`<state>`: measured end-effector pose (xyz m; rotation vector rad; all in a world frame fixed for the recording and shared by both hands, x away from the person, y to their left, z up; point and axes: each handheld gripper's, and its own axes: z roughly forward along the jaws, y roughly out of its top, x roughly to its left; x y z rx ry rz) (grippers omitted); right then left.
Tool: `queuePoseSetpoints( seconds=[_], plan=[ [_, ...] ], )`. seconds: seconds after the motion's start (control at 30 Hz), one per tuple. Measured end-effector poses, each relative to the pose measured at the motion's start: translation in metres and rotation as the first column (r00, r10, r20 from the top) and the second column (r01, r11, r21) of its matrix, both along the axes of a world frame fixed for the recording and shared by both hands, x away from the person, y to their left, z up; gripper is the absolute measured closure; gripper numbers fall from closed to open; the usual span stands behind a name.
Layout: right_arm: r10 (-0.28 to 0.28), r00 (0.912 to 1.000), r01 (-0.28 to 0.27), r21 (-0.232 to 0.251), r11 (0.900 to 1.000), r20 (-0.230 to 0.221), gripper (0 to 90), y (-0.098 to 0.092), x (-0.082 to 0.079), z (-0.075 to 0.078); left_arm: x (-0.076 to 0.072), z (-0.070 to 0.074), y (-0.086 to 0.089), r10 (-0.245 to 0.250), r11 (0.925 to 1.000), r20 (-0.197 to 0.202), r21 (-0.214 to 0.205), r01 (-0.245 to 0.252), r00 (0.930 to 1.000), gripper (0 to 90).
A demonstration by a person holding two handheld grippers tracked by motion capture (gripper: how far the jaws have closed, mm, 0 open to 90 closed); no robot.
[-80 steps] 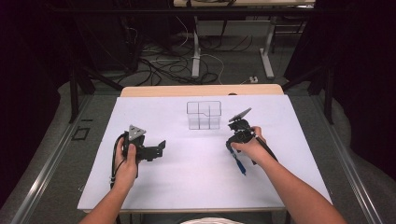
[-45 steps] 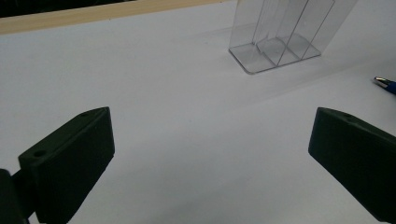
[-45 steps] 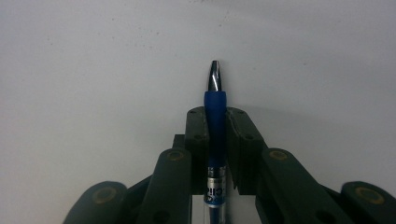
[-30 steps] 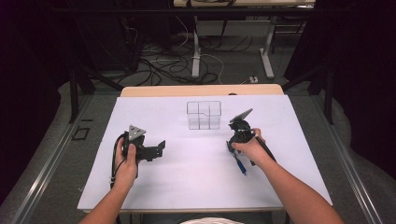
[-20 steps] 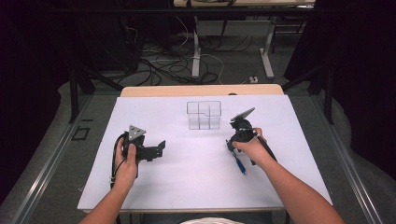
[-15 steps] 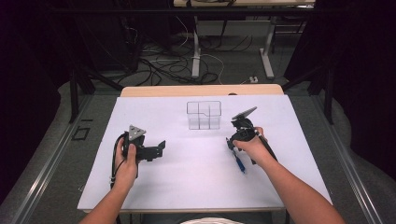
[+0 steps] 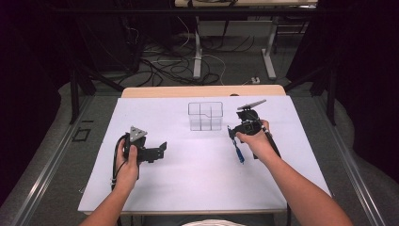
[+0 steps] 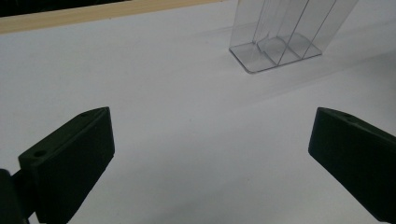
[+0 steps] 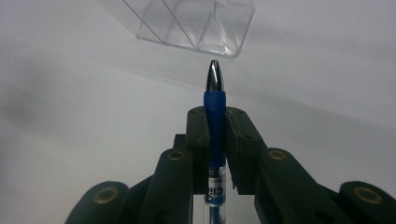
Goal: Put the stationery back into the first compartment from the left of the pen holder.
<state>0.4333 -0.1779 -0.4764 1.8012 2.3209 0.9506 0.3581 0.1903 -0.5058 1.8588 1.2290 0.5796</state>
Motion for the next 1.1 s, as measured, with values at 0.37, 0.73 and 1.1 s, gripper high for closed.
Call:
queuePoseSetpoints(
  seconds=[0.37,0.73,1.1],
  plan=[
    [0.001,0.9914,-0.003,0.018,0.9998,0.131,80.3,0.012,0.003,0.034,0.0,0.0,0.0,0.001,1.0,0.001,0.003,-0.001,1.0,0.2],
    [0.012,0.9795,-0.014,0.007,0.9999,0.201,80.3,0.031,0.015,0.071,0.0,0.0,0.001,0.001,1.0,0.006,0.004,-0.001,1.0,0.2],
    [0.029,0.9706,-0.028,-0.01,0.9996,0.239,80.3,0.06,0.031,0.098,0.001,0.0,0.002,0.006,0.9999,0.001,-0.009,-0.006,1.0,0.2]
  ],
)
